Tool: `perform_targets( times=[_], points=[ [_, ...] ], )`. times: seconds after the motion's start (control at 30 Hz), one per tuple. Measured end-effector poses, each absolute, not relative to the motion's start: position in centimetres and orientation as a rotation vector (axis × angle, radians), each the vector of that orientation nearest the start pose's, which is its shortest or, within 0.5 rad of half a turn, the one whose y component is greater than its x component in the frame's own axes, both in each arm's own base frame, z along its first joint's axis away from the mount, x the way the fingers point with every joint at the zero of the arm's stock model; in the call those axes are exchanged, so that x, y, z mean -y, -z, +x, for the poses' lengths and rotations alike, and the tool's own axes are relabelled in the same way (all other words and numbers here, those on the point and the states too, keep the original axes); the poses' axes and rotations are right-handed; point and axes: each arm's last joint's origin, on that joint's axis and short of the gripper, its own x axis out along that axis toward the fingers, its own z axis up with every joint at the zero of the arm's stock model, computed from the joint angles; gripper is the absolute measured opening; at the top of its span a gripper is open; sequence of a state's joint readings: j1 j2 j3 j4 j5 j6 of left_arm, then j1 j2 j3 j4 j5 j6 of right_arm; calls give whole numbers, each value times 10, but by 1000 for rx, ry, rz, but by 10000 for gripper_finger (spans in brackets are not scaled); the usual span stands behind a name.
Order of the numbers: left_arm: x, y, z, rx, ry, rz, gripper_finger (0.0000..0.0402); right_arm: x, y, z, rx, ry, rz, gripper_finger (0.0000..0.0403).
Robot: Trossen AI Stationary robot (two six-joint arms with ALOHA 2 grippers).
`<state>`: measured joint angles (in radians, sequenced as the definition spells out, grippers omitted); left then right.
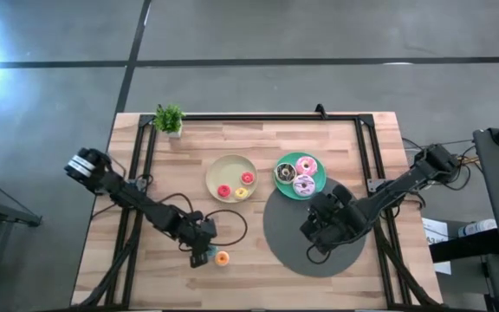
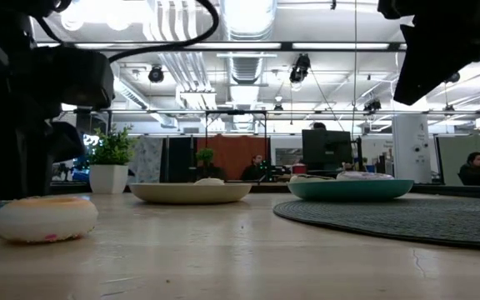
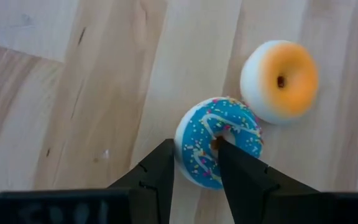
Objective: Pick & Place donuts
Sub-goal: Put the small blue donut on the white plate
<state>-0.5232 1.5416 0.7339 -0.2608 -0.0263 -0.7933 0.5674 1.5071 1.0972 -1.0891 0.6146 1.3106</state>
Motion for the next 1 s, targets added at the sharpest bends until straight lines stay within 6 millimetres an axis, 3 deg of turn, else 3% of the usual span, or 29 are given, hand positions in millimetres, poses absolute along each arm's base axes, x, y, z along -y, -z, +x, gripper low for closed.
perform_targets(
  times=[0.2,0.33,0.43,0.53,0.67,0.8,0.9,1.0],
  points=[
    [134,-142,238,-1136,-34,-412,89,-124,-229,226,-939,767,307,169],
    [132,-142,239,-1110,-82,-388,50,-124,-229,226,-937,765,310,169],
    [124,-149,240,-1081,-148,-373,12,-125,-232,227,-925,763,314,168],
    [111,-168,244,-1066,-202,-349,4,-125,-234,228,-908,762,316,166],
    [69,-201,246,-1044,-314,-269,2,-125,-236,229,-904,761,319,160],
    [11,-226,245,-983,-377,-310,1,-125,-234,228,-898,775,336,152],
    [-34,-223,243,-1008,-431,-326,1,-125,-234,228,-890,785,356,147],
    [-66,-213,244,-1036,-437,-357,1,-125,-233,229,-881,788,374,143]
  ],
)
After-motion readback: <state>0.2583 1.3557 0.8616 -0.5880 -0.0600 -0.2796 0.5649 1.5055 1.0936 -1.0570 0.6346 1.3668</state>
